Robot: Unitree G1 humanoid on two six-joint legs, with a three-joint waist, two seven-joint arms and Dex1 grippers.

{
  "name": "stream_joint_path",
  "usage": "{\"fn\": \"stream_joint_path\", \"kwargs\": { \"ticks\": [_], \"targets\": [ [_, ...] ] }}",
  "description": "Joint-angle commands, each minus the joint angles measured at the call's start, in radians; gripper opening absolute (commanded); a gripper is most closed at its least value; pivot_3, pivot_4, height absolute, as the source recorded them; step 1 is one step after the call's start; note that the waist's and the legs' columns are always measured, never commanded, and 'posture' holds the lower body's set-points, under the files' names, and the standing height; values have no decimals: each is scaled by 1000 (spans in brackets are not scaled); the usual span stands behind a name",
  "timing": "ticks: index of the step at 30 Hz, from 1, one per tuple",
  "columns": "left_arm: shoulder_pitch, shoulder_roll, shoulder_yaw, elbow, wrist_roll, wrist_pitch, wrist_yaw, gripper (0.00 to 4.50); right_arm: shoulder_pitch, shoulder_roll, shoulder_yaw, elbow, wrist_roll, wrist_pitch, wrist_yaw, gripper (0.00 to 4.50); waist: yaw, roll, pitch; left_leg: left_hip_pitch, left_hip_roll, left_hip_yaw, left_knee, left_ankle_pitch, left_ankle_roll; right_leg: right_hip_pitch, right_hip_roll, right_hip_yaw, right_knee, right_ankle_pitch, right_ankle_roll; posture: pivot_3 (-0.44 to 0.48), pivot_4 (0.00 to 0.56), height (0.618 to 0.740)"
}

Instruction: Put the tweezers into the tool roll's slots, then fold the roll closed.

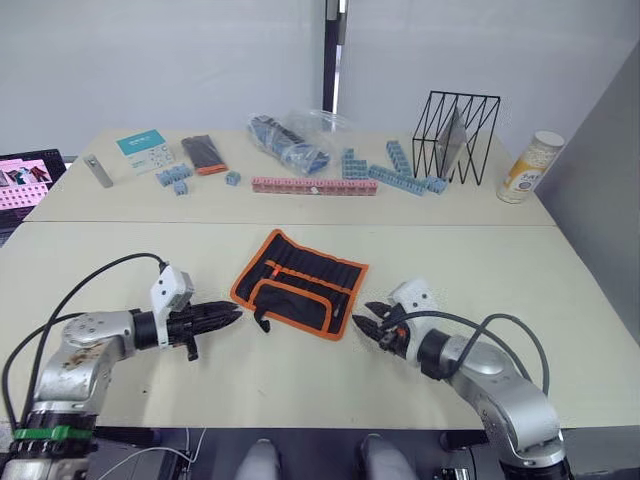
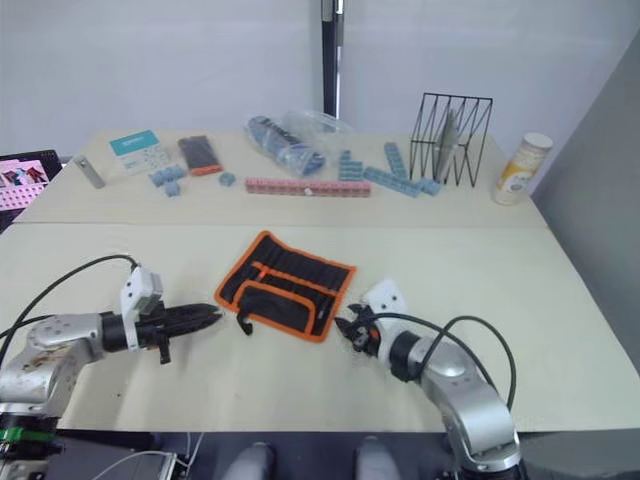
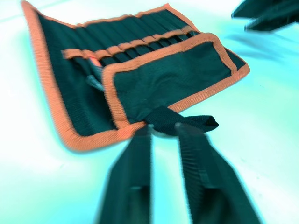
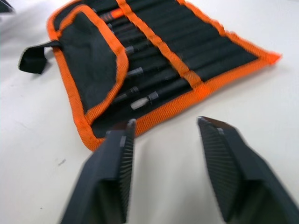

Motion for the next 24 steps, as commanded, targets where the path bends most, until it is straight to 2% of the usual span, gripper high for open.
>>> {"fn": "stream_joint_path", "kwargs": {
  "ticks": [1,5,11,17,21,23,24],
  "targets": [
    [31,10,33,-53,-15,-8,28,2471,-9,59,-7,8,54,53,-41,2542,0,0,0,0,0,0,0,0,0,0,0,0,0,0,0,0,150,702],
    [55,5,24,-78,-21,-8,37,3805,-37,134,-3,81,84,121,-80,2542,-1,0,0,0,0,0,0,0,0,0,0,0,0,0,0,0,150,702],
    [51,-8,20,-93,-30,-45,38,3805,-113,271,-97,211,162,184,-140,2542,-9,-1,0,2,2,0,-1,0,0,1,2,0,0,1,-3,0,150,702],
    [49,-13,23,-107,-39,-87,32,3805,-157,342,-178,282,237,209,-177,2542,-18,-1,0,4,2,0,-3,2,1,1,2,0,0,2,-4,0,150,702],
    [80,-42,104,-152,-112,-154,20,3805,-166,357,-219,294,285,230,-191,2542,-22,-1,0,4,2,0,-5,2,1,1,2,1,0,3,-4,0,150,702],
    [107,-10,144,-171,-140,-142,-6,3805,-163,344,-228,293,297,237,-192,2542,-24,-1,0,4,2,0,-6,2,1,0,2,1,0,3,-4,0,150,702],
    [126,22,160,-181,-153,-131,-39,3828,-162,335,-233,292,304,240,-192,2295,-25,-1,0,4,2,0,-6,2,1,0,2,1,0,3,-4,0,150,702]
  ]
}}
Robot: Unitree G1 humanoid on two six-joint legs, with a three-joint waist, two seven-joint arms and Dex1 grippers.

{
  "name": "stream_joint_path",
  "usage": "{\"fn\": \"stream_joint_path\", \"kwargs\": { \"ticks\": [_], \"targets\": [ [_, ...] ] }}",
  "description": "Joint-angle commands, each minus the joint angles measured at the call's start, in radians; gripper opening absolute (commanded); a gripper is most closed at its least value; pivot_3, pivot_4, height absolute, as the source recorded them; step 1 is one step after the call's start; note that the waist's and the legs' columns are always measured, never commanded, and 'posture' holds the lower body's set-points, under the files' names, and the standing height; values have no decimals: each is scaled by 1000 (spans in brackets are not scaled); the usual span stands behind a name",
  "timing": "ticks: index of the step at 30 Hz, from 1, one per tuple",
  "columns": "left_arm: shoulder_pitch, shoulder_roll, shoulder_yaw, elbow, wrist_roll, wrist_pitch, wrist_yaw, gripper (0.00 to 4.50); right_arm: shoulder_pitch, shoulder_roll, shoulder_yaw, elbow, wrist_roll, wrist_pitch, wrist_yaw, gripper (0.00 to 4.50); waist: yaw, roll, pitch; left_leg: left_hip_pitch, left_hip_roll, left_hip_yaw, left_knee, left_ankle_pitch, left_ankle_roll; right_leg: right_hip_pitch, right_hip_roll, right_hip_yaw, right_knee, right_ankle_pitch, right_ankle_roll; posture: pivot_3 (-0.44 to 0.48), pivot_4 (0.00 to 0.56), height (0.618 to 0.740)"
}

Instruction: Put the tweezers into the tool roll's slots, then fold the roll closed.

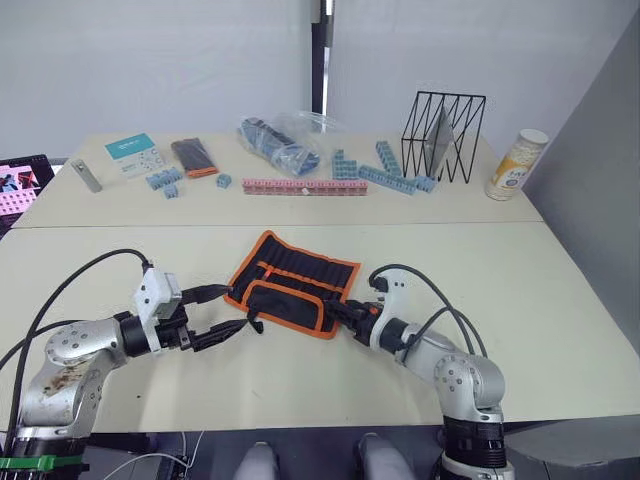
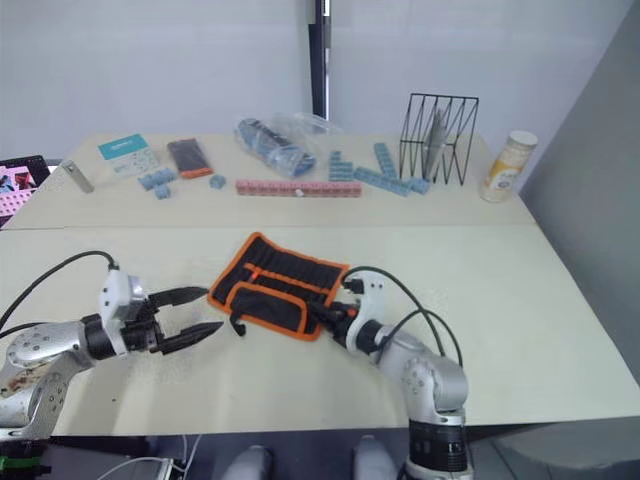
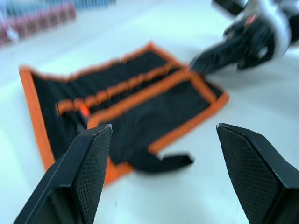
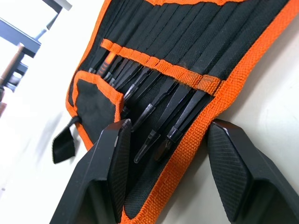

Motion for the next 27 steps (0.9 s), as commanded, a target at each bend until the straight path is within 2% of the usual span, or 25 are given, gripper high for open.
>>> {"fn": "stream_joint_path", "kwargs": {
  "ticks": [1,7,11,16,21,24,27],
  "targets": [
    [53,83,108,-53,-76,-20,-106,3840,10,-27,-22,11,32,35,-13,2016,-1,0,0,0,0,0,0,0,0,0,0,0,0,0,0,0,150,702],
    [115,171,186,-65,-159,30,-204,3840,0,-69,-28,42,58,32,-15,43,4,-1,0,0,0,1,-1,0,0,1,0,0,-2,-1,-1,0,150,702],
    [137,180,190,-45,-139,8,-224,3840,-26,-88,-36,68,68,15,-18,43,7,-1,0,0,0,1,1,1,0,1,-1,0,-2,-4,-7,0,150,702],
    [151,165,173,-51,-124,-13,-218,3840,-53,-141,-75,82,92,39,-27,43,13,-1,-1,0,0,2,1,3,1,1,0,1,-2,-4,-8,0,150,702],
    [151,139,129,-72,-103,-32,-191,3840,-83,-276,-127,82,142,111,8,43,33,-1,0,-3,-1,2,1,3,1,0,0,3,-3,-2,-4,0,150,702],
    [143,124,106,-71,-90,-44,-186,3840,-121,-393,-122,109,155,143,62,43,34,0,0,-6,-1,2,0,3,1,0,0,3,-9,1,0,0,150,702],
    [129,114,83,-62,-79,-55,-180,3840,-184,-463,-102,170,149,146,97,43,27,1,0,-8,-2,3,-1,3,1,-2,-1,3,-9,2,1,0,150,702]
  ]
}}
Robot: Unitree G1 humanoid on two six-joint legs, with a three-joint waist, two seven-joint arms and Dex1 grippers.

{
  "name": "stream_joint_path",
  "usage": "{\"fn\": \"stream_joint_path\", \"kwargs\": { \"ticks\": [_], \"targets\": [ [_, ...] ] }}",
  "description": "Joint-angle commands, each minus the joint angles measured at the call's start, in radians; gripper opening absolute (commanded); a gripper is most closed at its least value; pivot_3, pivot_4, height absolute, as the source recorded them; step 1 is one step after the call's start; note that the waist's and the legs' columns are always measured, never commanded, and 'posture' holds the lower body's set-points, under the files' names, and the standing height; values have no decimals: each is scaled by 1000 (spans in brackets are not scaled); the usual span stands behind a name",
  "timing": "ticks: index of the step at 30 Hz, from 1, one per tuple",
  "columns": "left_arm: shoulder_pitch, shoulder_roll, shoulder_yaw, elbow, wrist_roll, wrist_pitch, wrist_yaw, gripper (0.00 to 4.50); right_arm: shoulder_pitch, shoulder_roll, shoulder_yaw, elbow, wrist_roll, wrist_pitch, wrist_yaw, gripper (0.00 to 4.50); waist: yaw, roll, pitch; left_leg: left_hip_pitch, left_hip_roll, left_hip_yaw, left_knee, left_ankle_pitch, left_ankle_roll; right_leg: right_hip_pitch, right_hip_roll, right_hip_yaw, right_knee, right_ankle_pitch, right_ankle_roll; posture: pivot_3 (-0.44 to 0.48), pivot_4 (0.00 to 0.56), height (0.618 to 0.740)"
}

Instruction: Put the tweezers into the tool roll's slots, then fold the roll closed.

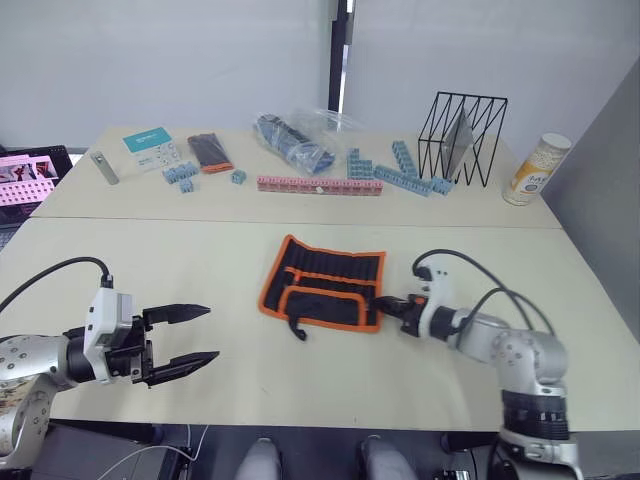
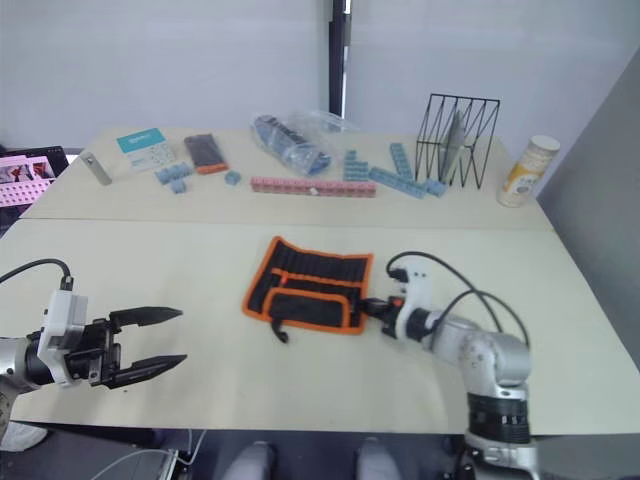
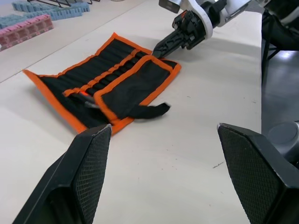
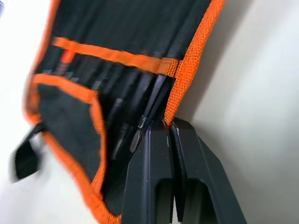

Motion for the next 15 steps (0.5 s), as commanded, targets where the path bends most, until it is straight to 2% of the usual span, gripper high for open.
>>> {"fn": "stream_joint_path", "kwargs": {
  "ticks": [1,6,15],
  "targets": [
    [-26,-4,-16,-13,11,-26,11,3840,-69,-56,5,47,-2,1,41,43,-4,1,1,0,0,0,-1,0,0,0,0,0,0,0,0,0,150,702],
    [-40,-9,-42,-9,20,-33,12,3840,-176,-38,26,99,-2,12,36,43,-21,3,2,0,0,0,-2,0,0,-2,1,1,1,0,0,0,150,702],
    [-80,-6,-69,-11,26,-23,22,3840,-235,145,-57,-21,72,168,-99,43,-27,4,2,-1,0,0,-1,0,0,-2,1,1,1,2,-3,0,150,702]
  ]
}}
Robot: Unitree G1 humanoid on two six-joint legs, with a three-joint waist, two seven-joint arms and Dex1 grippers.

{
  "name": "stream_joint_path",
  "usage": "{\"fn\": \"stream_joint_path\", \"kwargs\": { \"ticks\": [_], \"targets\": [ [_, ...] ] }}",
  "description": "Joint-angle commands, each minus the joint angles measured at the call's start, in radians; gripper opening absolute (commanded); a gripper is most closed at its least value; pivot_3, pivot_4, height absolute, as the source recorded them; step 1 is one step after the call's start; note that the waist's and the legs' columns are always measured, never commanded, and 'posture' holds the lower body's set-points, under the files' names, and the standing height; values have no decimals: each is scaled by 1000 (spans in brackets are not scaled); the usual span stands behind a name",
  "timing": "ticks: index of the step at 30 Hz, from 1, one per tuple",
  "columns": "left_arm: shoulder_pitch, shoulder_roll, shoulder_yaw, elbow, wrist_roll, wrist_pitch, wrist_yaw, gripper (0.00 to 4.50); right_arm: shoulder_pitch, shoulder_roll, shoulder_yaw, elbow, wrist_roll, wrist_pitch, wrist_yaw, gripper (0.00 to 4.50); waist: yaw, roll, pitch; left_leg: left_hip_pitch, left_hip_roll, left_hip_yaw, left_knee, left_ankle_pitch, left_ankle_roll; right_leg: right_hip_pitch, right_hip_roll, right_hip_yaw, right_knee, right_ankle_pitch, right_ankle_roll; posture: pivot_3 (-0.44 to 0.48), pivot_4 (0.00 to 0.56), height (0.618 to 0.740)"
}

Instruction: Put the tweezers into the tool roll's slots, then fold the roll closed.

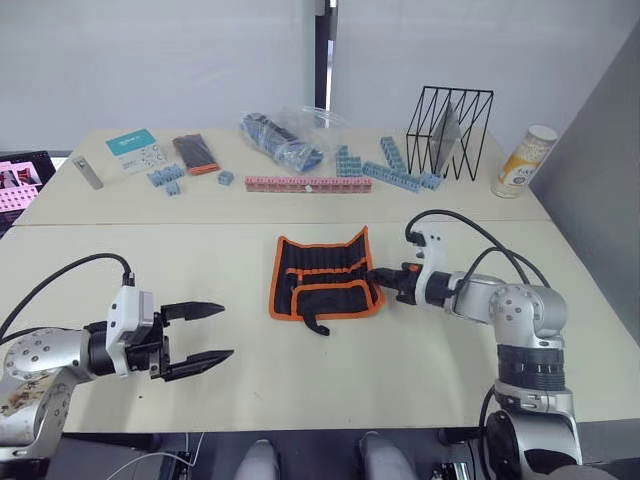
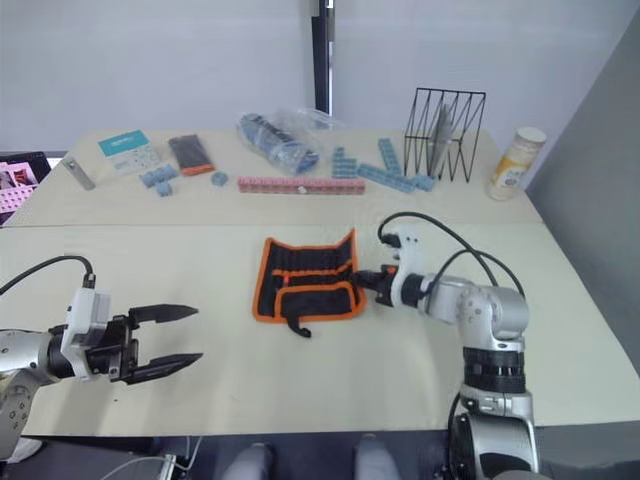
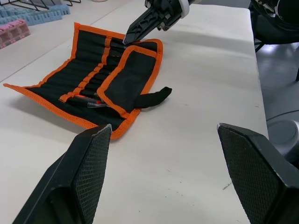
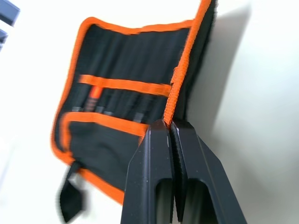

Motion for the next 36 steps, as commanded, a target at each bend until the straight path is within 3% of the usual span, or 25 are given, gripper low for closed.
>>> {"fn": "stream_joint_path", "kwargs": {
  "ticks": [1,11,21,29,36],
  "targets": [
    [-18,5,-4,-11,-5,-9,2,3840,-24,71,-44,-78,44,62,-62,43,0,0,0,0,0,0,0,0,0,0,0,0,0,0,0,0,150,702],
    [-45,10,-24,0,0,-5,0,3840,-18,288,-12,-52,-68,3,-255,43,-3,0,0,0,0,0,0,0,0,-1,0,0,1,1,-2,0,150,702],
    [-62,3,-43,19,10,-16,2,3840,42,348,212,79,-224,-159,-258,43,-7,0,0,1,0,0,0,0,0,-2,1,1,2,1,-2,0,150,702],
    [-53,2,-39,24,8,-23,1,3840,6,313,164,-38,-121,-178,-127,2543,-3,1,0,4,3,0,0,0,0,-1,5,3,6,-1,1,0,150,702],
    [-58,-10,-46,39,9,-27,9,3840,-12,86,219,-23,-162,-395,122,2543,-1,1,0,0,3,0,1,0,0,-4,5,4,6,0,1,0,150,702]
  ]
}}
